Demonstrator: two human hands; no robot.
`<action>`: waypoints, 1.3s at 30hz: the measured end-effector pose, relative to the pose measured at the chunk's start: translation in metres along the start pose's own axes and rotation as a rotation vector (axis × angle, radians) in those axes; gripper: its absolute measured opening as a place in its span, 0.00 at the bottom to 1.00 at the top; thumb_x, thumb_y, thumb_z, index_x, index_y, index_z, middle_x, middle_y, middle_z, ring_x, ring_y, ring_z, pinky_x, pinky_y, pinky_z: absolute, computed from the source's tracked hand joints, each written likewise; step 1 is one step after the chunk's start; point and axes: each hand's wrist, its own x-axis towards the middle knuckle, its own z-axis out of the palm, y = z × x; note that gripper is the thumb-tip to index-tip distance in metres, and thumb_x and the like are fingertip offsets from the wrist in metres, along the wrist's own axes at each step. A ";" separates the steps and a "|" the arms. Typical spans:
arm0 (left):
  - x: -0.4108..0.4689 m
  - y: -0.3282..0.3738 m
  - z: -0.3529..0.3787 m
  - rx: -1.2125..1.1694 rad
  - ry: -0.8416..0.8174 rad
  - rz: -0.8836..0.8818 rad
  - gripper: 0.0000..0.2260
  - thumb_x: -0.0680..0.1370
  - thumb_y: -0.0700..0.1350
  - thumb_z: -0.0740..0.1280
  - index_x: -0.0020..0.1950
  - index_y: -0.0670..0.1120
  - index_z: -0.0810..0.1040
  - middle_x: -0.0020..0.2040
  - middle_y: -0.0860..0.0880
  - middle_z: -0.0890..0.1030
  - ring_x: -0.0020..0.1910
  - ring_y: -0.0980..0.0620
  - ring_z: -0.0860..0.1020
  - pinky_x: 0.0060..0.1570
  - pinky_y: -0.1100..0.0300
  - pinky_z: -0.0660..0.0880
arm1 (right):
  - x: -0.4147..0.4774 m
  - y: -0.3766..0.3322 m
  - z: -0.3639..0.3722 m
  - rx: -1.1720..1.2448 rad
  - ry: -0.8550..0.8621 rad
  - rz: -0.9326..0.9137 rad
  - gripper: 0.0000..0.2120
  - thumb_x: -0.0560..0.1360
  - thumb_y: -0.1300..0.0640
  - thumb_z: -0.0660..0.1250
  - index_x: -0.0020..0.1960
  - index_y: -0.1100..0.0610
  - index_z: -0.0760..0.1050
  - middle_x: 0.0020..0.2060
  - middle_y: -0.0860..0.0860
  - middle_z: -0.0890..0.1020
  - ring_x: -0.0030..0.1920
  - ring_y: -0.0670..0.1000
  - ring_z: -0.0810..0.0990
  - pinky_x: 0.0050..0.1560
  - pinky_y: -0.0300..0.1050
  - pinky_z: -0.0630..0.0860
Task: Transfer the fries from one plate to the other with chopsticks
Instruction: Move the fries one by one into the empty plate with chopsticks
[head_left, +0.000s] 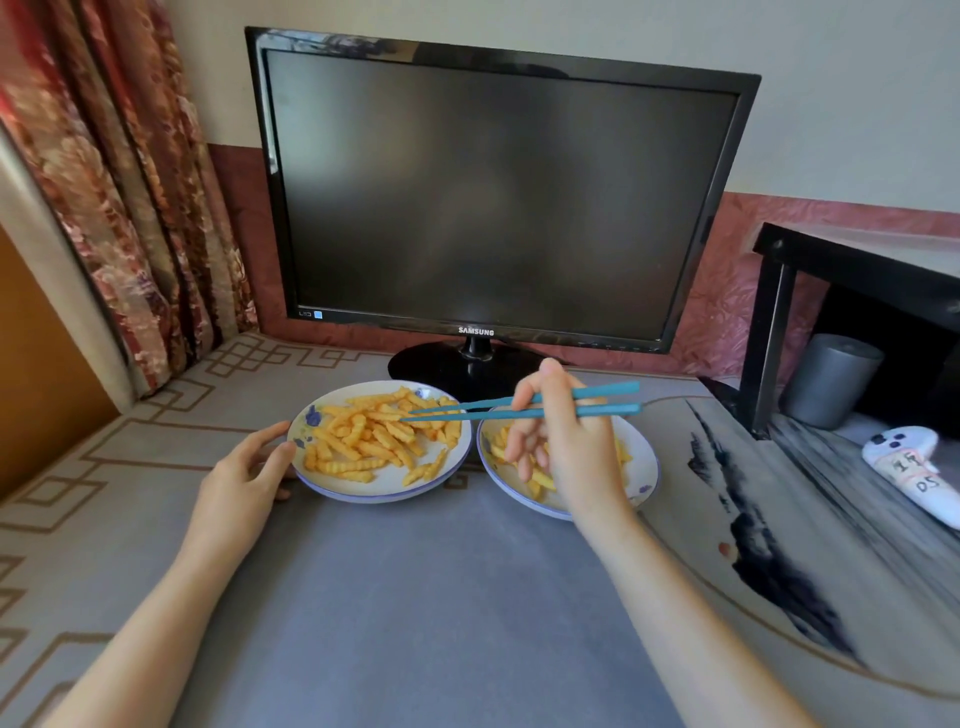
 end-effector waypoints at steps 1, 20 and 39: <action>0.000 0.000 0.000 -0.002 0.001 0.000 0.13 0.80 0.45 0.61 0.64 0.48 0.75 0.41 0.57 0.81 0.36 0.51 0.79 0.31 0.76 0.71 | -0.001 0.004 0.003 0.006 -0.004 0.000 0.20 0.83 0.53 0.52 0.37 0.60 0.71 0.20 0.58 0.74 0.17 0.50 0.69 0.19 0.34 0.62; -0.004 0.006 -0.001 -0.007 0.015 0.011 0.14 0.80 0.42 0.60 0.65 0.46 0.75 0.44 0.49 0.81 0.36 0.56 0.77 0.30 0.79 0.69 | -0.009 0.013 0.009 -0.059 0.020 -0.018 0.22 0.83 0.52 0.53 0.34 0.58 0.72 0.20 0.54 0.73 0.20 0.55 0.69 0.20 0.39 0.65; -0.002 0.003 0.000 -0.021 0.026 0.024 0.13 0.81 0.42 0.60 0.64 0.47 0.76 0.49 0.46 0.82 0.39 0.57 0.78 0.30 0.77 0.71 | 0.013 -0.023 -0.082 -0.038 0.428 -0.021 0.20 0.82 0.55 0.52 0.34 0.60 0.68 0.15 0.55 0.71 0.13 0.51 0.64 0.17 0.32 0.57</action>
